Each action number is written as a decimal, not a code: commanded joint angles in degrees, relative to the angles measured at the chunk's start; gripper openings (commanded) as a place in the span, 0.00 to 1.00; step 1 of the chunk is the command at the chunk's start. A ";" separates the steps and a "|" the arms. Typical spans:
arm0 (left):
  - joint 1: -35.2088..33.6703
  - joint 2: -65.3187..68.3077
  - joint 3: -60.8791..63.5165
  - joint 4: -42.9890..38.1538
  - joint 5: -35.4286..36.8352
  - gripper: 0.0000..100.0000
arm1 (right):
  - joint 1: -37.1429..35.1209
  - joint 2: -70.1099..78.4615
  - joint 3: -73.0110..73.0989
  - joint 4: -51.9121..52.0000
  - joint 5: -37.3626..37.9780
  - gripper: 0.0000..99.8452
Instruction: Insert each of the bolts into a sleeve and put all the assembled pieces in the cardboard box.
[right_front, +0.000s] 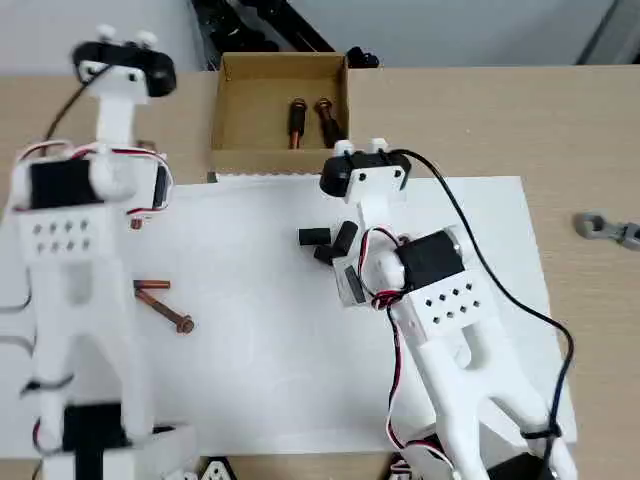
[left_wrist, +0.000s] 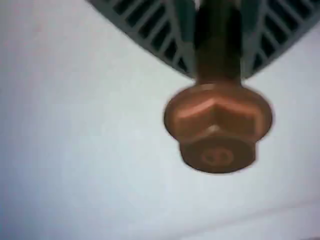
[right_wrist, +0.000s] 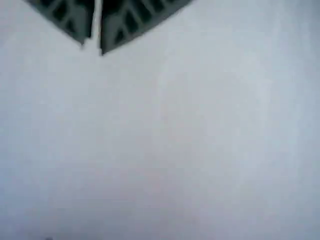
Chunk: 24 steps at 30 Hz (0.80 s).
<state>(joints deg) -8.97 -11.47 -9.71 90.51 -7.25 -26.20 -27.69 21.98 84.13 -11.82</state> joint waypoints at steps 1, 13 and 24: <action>1.85 -11.16 -0.66 0.18 3.34 0.01 | -0.48 0.04 0.44 -5.41 2.90 0.01; 6.77 -28.31 3.91 2.64 4.66 0.01 | -0.48 24.84 -16.53 -3.65 12.84 0.02; 6.77 -34.64 9.27 2.64 4.66 0.01 | -0.48 42.24 -40.79 9.89 20.92 0.18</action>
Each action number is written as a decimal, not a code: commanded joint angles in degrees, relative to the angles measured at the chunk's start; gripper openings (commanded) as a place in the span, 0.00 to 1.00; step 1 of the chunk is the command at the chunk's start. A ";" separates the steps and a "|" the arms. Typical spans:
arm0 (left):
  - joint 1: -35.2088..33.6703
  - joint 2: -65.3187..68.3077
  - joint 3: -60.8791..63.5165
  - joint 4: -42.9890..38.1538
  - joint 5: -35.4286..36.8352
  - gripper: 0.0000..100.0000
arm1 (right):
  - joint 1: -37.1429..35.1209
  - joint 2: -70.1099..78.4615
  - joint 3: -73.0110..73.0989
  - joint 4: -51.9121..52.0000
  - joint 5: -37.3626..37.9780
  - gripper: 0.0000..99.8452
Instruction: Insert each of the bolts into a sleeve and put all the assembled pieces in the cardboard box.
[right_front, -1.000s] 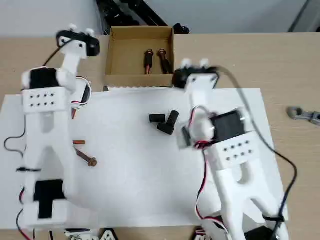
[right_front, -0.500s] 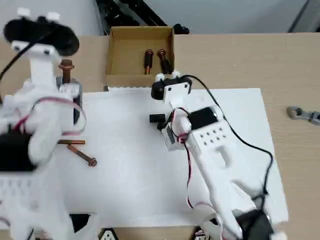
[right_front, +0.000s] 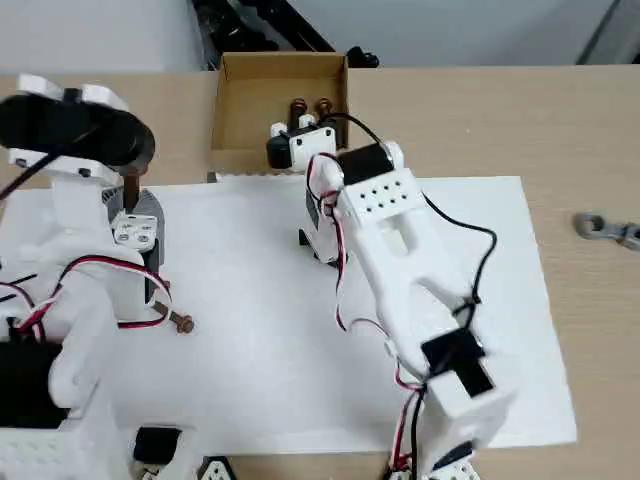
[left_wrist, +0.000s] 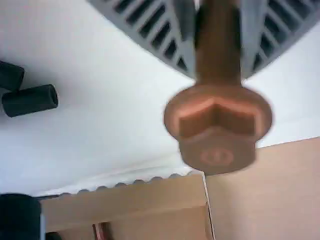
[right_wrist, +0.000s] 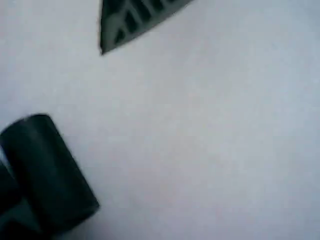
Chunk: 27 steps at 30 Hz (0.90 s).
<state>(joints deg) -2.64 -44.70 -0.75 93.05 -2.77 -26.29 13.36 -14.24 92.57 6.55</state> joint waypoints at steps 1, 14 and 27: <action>0.44 -1.67 0.57 0.09 0.26 0.01 | -0.40 1.80 -4.66 1.36 3.69 0.18; 0.35 -2.55 0.66 1.67 0.26 0.01 | -1.27 8.40 -4.66 -0.57 14.86 0.18; 0.35 -2.73 1.01 2.46 0.18 0.01 | -3.91 17.19 -4.66 -4.88 16.26 0.18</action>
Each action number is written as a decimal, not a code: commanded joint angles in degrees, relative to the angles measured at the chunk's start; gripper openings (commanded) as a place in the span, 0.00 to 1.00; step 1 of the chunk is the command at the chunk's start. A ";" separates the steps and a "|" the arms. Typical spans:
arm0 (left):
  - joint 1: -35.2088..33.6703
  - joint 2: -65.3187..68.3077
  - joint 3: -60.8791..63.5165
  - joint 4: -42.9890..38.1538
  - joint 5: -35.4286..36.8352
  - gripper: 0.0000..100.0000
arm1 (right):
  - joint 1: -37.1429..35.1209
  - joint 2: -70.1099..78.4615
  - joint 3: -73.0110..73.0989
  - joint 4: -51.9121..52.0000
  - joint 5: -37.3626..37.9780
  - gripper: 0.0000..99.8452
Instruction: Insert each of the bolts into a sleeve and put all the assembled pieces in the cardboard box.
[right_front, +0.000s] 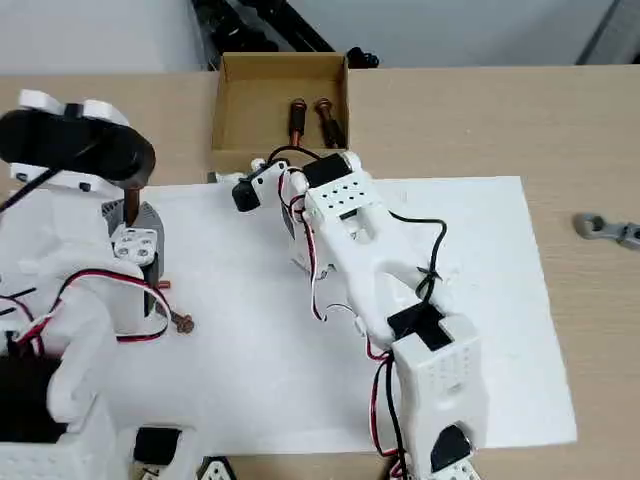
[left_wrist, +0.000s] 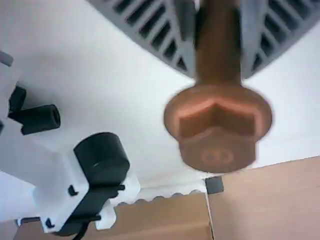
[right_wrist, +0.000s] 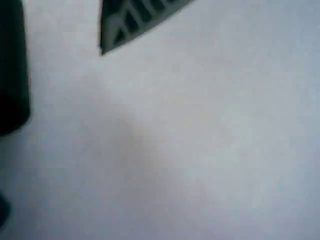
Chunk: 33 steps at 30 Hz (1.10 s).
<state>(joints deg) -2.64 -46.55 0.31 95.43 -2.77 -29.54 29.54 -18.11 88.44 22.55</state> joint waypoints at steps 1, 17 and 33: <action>0.35 -0.88 0.04 0.09 0.18 0.01 | -0.40 1.36 -0.79 -0.75 0.26 0.18; 0.35 -0.97 0.84 0.00 0.18 0.01 | -0.13 2.07 -0.70 -0.75 0.09 0.14; 0.35 -0.97 0.84 0.09 0.18 0.01 | -0.22 -2.95 -0.79 -0.22 -9.14 0.01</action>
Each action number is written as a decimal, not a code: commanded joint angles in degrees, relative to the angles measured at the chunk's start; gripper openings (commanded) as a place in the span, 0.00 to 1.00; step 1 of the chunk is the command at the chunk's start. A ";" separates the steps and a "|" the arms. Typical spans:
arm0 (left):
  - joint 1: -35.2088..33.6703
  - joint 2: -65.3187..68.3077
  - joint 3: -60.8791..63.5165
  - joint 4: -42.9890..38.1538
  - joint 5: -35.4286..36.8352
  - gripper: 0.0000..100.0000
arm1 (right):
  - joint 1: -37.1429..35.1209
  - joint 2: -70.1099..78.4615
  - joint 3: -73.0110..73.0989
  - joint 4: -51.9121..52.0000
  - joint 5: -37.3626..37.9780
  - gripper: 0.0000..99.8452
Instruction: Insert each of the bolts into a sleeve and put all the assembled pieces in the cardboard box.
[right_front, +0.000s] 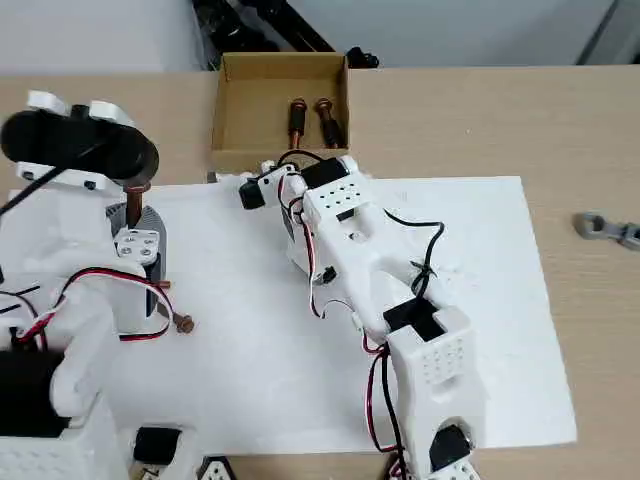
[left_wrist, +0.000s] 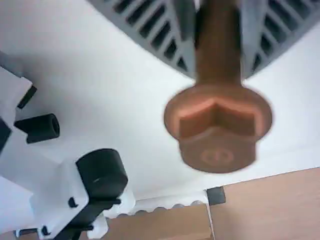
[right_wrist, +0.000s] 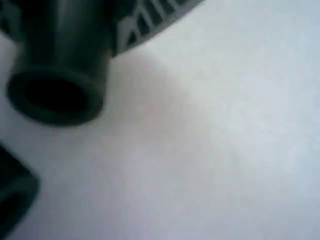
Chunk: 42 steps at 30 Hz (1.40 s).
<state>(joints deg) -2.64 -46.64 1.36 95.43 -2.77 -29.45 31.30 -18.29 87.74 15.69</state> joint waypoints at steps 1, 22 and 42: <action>0.35 -0.88 -0.22 0.09 0.18 0.01 | -0.31 -6.20 -0.62 0.48 -2.90 0.01; 0.35 -0.70 -0.13 -0.26 0.09 0.01 | -0.40 -57.27 -0.26 3.03 -25.05 0.01; 0.79 -0.44 2.07 -13.01 0.62 0.01 | -3.03 -105.71 48.97 -20.09 -26.37 0.00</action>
<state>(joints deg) -2.11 -46.64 3.65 85.93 -2.77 -30.07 -67.87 20.48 77.98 -11.12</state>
